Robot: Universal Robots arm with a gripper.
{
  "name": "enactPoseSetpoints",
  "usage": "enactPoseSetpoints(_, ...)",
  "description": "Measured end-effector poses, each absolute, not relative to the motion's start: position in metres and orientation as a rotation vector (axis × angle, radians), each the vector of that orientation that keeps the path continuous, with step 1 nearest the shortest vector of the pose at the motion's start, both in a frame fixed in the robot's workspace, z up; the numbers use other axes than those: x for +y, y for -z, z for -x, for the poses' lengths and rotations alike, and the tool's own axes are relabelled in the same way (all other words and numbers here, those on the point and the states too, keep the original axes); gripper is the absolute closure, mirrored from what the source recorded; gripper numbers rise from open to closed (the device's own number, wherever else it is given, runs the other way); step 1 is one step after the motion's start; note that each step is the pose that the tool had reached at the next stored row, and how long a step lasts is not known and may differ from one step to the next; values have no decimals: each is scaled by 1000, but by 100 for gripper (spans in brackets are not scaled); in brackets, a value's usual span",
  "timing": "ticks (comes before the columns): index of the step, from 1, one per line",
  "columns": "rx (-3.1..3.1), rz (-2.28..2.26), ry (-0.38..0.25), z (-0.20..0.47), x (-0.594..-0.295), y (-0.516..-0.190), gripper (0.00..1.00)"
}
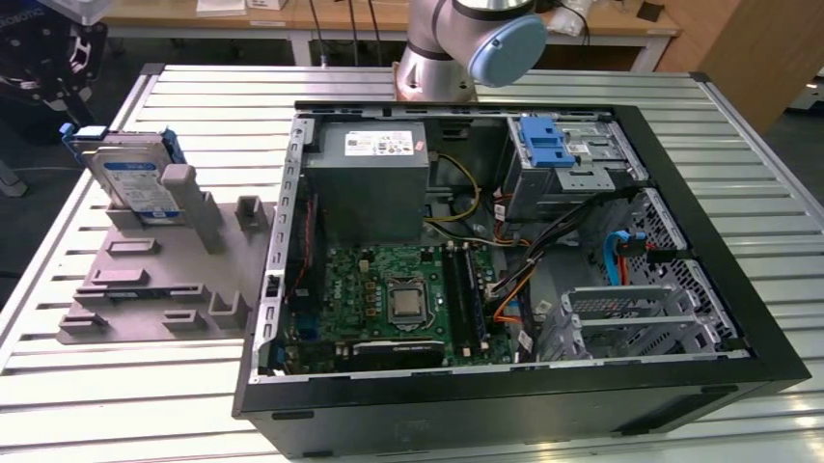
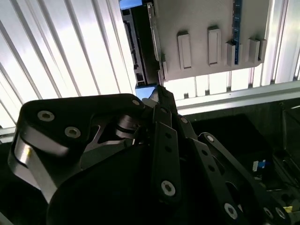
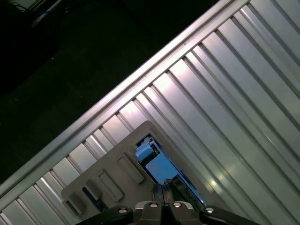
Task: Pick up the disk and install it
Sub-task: 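Pick up the disk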
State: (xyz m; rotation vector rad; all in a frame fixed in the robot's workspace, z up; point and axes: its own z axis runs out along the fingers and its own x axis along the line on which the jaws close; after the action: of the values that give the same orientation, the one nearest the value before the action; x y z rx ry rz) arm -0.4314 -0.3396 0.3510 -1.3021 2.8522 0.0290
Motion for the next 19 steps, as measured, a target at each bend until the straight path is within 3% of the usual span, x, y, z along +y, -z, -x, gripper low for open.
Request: enactPoseSetpoints(19, 2814, 1383, -30, 431, -340, -351, 89)
